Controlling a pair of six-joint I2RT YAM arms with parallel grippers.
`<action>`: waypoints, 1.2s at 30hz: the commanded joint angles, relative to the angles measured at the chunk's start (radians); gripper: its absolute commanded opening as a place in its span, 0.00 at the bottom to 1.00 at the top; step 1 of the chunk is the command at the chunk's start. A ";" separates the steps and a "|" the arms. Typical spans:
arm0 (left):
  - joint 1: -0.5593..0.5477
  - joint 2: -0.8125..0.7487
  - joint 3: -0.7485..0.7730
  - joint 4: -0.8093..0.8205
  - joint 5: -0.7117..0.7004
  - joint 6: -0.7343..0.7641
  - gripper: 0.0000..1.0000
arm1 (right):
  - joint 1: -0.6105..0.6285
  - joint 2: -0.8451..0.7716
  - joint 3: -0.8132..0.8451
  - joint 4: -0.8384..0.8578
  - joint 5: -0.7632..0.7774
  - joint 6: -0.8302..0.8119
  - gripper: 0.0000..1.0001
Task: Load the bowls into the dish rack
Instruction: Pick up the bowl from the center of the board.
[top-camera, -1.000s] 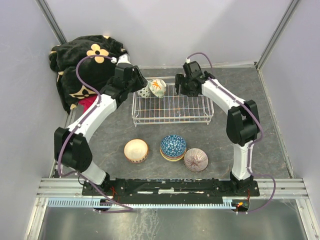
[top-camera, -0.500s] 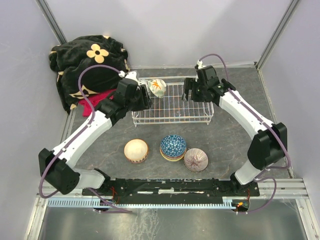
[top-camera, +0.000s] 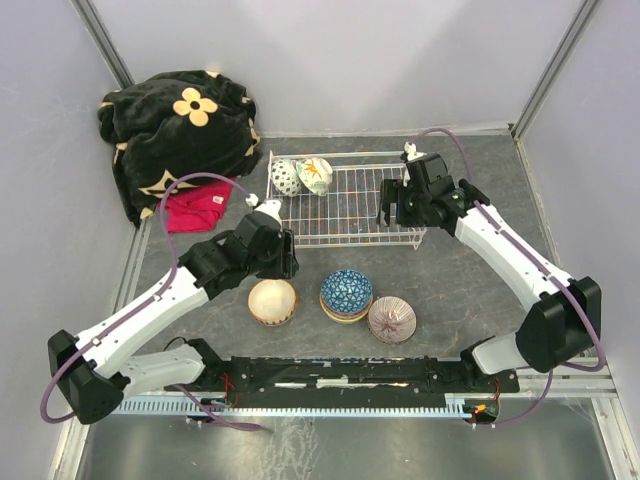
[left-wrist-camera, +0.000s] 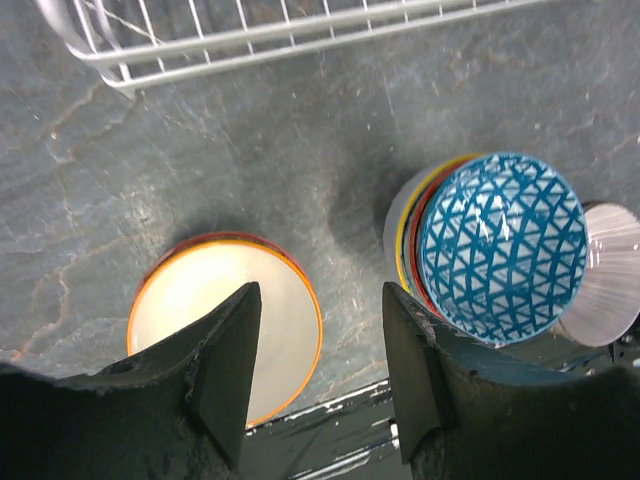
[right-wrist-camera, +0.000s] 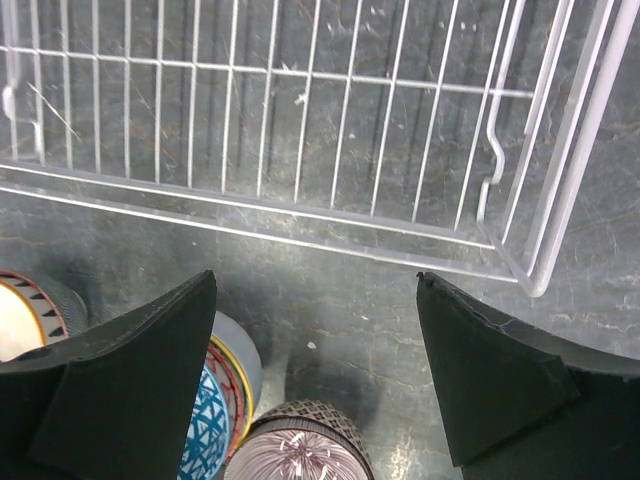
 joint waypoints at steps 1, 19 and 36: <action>-0.045 -0.012 -0.014 -0.007 0.010 -0.047 0.59 | 0.003 -0.026 -0.042 0.009 0.002 -0.011 0.89; -0.091 0.021 -0.129 -0.066 0.029 -0.065 0.58 | 0.003 -0.039 -0.052 0.032 -0.006 -0.014 0.89; -0.182 0.160 -0.132 -0.070 0.077 -0.062 0.55 | 0.003 -0.037 -0.071 0.047 -0.003 -0.024 0.89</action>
